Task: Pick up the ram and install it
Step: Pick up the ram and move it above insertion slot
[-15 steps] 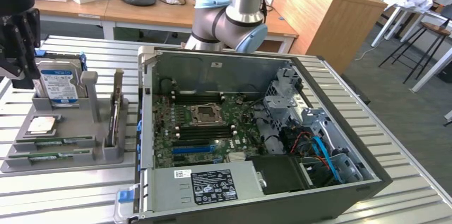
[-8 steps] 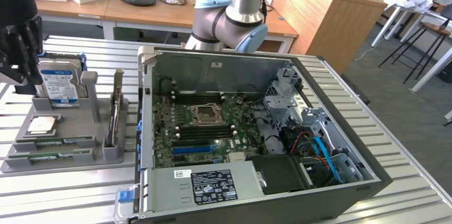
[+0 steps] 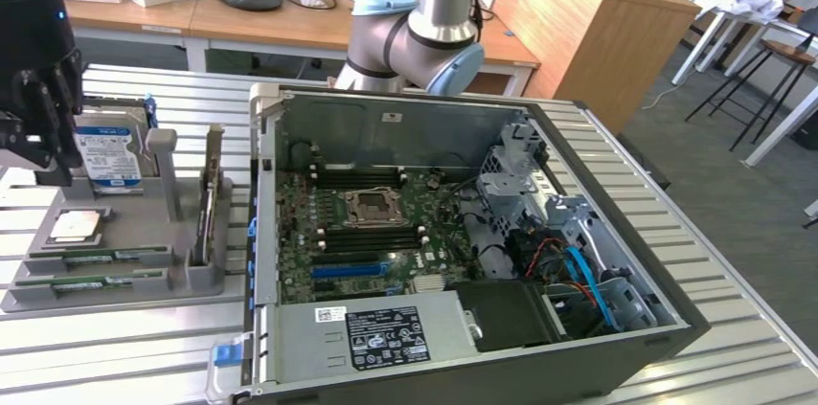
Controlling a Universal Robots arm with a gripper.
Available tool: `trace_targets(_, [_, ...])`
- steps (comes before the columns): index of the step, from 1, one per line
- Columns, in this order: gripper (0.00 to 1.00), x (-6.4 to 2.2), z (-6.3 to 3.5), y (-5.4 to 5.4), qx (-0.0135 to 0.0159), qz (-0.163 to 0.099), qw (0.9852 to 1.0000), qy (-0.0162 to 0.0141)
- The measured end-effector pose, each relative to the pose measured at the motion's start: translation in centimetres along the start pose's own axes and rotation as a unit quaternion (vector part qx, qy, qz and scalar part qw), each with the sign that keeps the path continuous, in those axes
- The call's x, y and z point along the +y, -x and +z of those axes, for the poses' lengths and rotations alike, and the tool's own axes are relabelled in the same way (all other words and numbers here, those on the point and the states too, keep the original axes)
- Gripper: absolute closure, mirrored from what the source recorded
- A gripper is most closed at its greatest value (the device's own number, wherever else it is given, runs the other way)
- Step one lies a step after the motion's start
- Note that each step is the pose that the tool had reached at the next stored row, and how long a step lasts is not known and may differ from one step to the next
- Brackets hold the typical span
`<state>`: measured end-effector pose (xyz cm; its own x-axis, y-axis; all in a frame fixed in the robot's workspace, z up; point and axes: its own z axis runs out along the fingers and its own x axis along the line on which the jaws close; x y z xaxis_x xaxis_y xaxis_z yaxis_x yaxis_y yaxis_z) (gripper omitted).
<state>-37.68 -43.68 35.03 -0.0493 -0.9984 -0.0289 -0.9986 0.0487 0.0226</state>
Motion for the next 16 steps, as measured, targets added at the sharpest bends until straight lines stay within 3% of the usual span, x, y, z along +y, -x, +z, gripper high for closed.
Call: trace_targets(16, [0.70,-0.05,2.13,-0.1,-0.0001,0.000,1.0000,0.0000])
